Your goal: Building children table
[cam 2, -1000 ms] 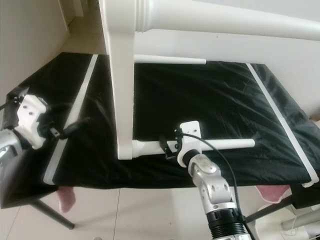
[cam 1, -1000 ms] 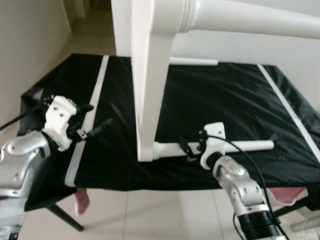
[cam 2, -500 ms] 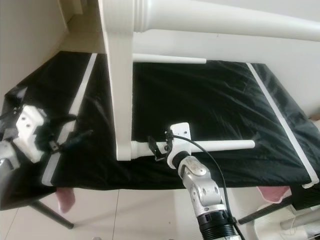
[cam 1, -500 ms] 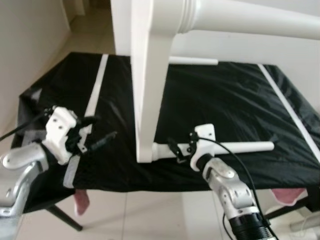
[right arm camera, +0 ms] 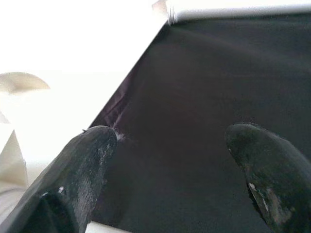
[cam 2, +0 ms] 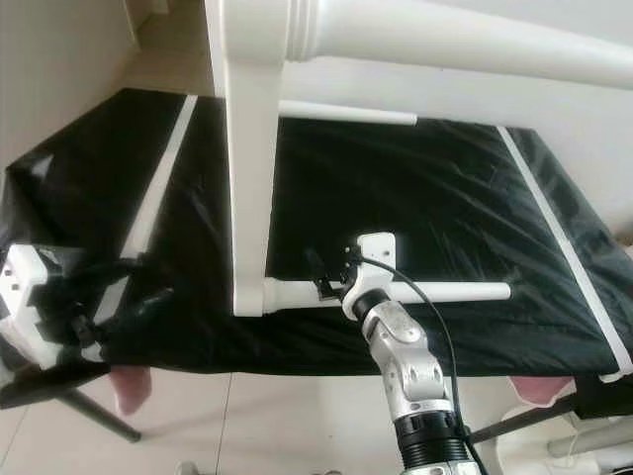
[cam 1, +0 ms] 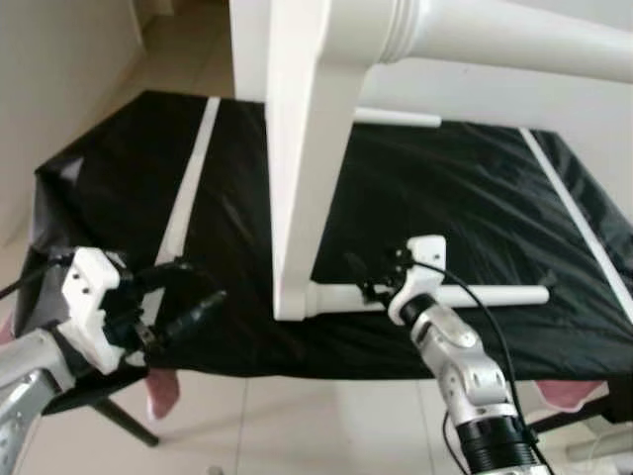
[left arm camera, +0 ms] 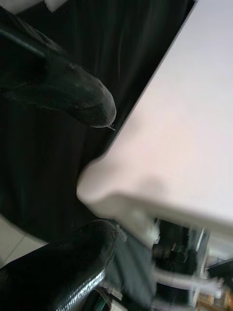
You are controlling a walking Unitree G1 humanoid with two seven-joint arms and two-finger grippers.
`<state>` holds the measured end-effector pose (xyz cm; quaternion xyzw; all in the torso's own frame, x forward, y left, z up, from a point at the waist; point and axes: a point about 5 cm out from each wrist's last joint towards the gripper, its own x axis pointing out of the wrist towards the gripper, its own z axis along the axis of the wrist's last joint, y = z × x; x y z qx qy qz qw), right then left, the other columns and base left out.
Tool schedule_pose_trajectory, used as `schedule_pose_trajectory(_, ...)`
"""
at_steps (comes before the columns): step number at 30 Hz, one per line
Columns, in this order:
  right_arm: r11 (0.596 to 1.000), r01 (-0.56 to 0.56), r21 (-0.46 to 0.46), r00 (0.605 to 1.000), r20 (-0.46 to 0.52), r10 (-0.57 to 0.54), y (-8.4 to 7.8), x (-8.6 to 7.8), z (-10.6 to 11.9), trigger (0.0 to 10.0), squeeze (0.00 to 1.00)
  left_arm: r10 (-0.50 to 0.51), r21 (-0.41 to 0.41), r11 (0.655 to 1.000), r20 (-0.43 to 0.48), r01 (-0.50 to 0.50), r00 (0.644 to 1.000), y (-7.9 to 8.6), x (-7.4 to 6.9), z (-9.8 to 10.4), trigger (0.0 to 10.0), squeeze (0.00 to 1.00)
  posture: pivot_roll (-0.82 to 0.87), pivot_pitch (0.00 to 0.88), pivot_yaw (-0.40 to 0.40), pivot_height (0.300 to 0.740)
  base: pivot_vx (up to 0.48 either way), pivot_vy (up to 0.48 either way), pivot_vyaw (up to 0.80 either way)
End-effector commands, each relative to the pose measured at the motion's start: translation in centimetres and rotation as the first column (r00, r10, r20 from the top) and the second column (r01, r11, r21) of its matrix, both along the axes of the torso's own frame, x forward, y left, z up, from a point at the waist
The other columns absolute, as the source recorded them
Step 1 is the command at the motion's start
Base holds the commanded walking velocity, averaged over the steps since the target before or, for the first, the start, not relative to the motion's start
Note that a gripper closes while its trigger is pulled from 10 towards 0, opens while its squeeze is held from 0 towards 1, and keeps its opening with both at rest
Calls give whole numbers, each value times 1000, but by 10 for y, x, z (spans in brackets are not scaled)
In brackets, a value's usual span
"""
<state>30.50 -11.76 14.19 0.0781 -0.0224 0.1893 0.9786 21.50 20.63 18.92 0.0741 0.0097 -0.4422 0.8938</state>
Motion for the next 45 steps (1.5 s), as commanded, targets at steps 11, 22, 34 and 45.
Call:
schedule_pose_trajectory(11,996,78,37,994,75,-80,-13,4,9,10000,0,12,-136,991,73,-2,997,-67,4,-4,10000,0,117,80,-97,740,0,0,0)
schedule_pose_trajectory(22,993,114,18,983,142,-116,-20,-1,12,10000,0,125,-186,978,142,-97,982,-86,7,1,10000,0,121,83,-89,740,0,0,0)
schedule_pose_trajectory(34,990,141,1,976,167,-139,-28,-4,11,10000,0,74,-92,994,203,-56,976,-92,-2,-9,10000,0,111,95,-83,740,0,0,0)
schedule_pose_trajectory(45,985,170,-23,970,178,-164,-35,-3,9,10000,0,-45,63,997,206,33,978,-83,-17,-22,10000,0,111,100,-88,740,0,0,0)
